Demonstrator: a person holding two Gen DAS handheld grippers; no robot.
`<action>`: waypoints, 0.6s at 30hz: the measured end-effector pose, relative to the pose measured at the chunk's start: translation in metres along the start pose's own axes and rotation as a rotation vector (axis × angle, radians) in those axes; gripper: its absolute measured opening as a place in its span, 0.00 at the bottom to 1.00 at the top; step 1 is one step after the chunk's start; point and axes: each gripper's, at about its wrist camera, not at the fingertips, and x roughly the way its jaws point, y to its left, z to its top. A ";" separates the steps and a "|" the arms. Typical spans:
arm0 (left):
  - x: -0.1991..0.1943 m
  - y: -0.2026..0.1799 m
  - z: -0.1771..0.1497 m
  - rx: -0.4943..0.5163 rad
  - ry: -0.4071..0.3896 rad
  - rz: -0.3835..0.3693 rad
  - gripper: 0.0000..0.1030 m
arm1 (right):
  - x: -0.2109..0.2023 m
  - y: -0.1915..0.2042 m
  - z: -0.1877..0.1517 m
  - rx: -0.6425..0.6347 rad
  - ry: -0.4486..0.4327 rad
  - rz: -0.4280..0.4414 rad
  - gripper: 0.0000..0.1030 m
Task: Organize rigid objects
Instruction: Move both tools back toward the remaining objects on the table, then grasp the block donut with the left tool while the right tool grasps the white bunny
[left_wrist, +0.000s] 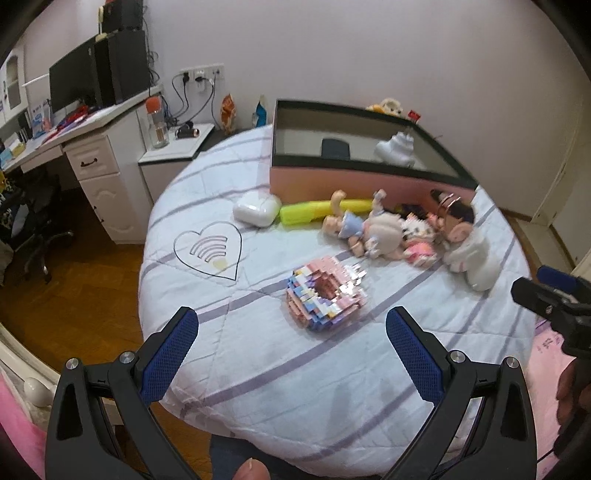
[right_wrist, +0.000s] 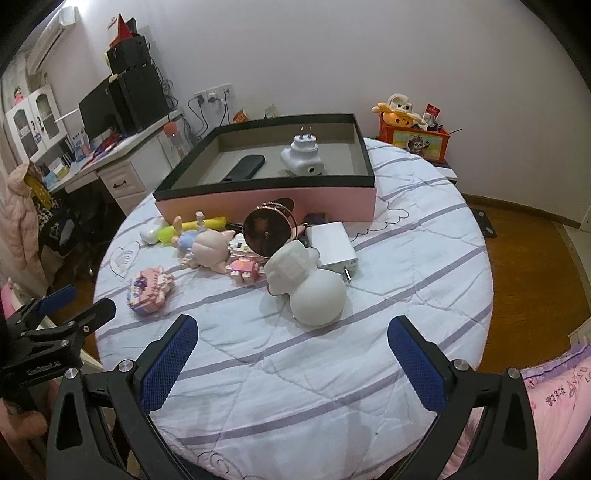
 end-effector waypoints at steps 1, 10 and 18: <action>0.004 0.000 0.000 0.005 0.007 0.000 1.00 | 0.004 -0.001 0.001 -0.004 0.007 -0.001 1.00; 0.039 -0.013 0.008 0.037 0.039 -0.025 1.00 | 0.035 -0.004 0.007 -0.025 0.054 -0.008 1.00; 0.071 -0.019 0.011 0.051 0.052 0.033 1.00 | 0.058 -0.005 0.012 -0.050 0.079 -0.009 1.00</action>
